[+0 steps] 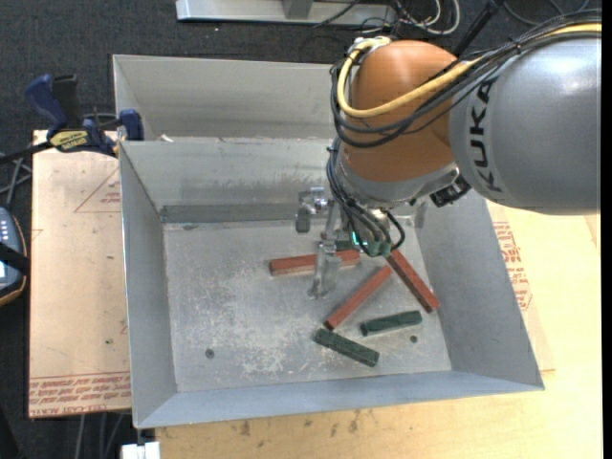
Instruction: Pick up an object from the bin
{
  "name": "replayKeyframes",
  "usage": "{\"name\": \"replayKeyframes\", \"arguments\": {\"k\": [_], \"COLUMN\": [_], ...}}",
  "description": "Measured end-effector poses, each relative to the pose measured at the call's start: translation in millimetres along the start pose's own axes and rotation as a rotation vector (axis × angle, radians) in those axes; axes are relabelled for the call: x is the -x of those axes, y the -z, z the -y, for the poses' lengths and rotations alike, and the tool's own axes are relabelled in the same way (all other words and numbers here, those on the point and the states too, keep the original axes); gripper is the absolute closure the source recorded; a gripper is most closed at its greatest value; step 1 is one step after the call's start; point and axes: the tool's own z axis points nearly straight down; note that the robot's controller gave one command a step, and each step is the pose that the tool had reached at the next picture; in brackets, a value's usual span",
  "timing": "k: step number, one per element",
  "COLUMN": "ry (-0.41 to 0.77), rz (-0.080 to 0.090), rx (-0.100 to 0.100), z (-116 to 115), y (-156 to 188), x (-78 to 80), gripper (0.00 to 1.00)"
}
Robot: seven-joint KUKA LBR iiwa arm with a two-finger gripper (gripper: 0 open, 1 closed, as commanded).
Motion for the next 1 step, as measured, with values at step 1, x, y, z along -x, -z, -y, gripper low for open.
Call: {"name": "replayKeyframes", "arguments": {"k": [1], "ry": [-0.002], "rz": [0.008], "rx": [0.001], "z": [0.5], "y": [4.5], "x": [1.4], "gripper": [0.00]}}
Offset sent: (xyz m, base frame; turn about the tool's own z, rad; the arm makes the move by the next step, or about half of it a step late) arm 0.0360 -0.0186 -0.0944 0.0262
